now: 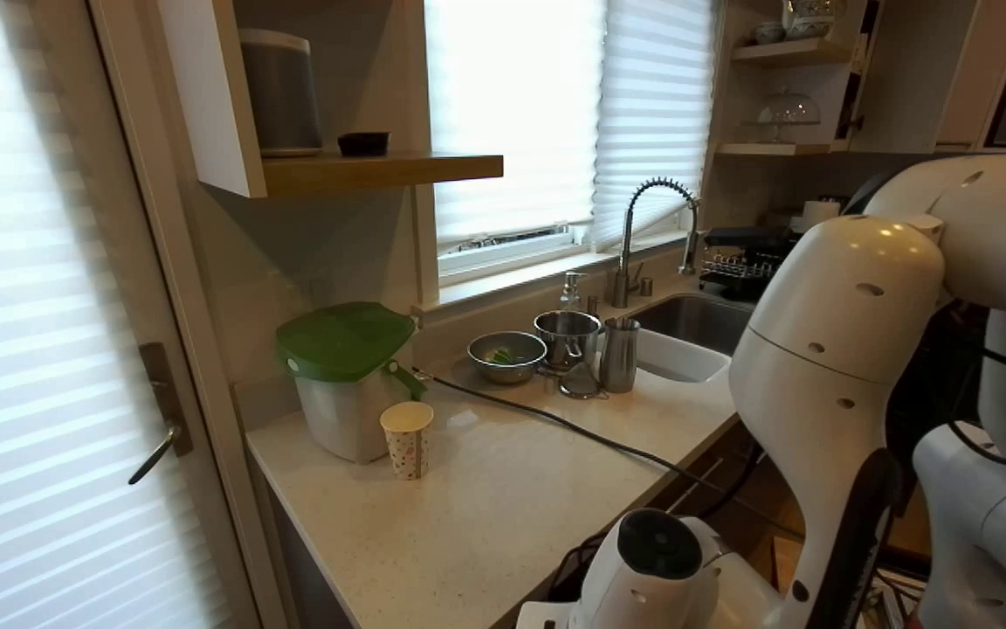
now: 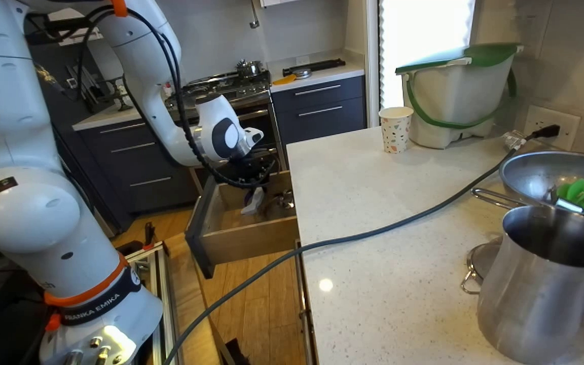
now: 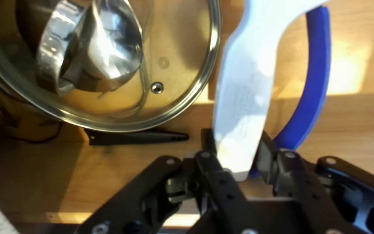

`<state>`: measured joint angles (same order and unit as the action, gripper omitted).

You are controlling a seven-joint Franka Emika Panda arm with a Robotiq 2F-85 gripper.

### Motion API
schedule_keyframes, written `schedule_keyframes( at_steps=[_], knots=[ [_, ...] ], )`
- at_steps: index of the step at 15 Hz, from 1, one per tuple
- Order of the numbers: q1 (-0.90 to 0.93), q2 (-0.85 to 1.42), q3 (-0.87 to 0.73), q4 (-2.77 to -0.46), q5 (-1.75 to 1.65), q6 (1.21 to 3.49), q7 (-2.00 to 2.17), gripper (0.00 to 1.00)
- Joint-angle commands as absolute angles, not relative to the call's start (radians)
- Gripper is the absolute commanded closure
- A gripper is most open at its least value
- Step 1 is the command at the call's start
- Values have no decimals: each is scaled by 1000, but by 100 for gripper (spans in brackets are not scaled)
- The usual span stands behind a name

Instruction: Remove the white and blue object from the open drawer and put it on the counter

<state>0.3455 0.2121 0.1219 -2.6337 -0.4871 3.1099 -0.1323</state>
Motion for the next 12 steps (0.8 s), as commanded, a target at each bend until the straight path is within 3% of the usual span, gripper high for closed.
schedule_keyframes(
  at_steps=[1,6,7,11,12],
  knots=[
    [256,50,243,-2706,-349,3025,-169,91],
    [243,-131,226,-2699,-145,2880,-218,91],
    [249,-37,236,-2672,-204,2942,-190,66],
    [246,-117,222,-2679,-169,2893,-204,66],
    [246,-118,222,-2681,-169,2893,-204,91]
  ],
)
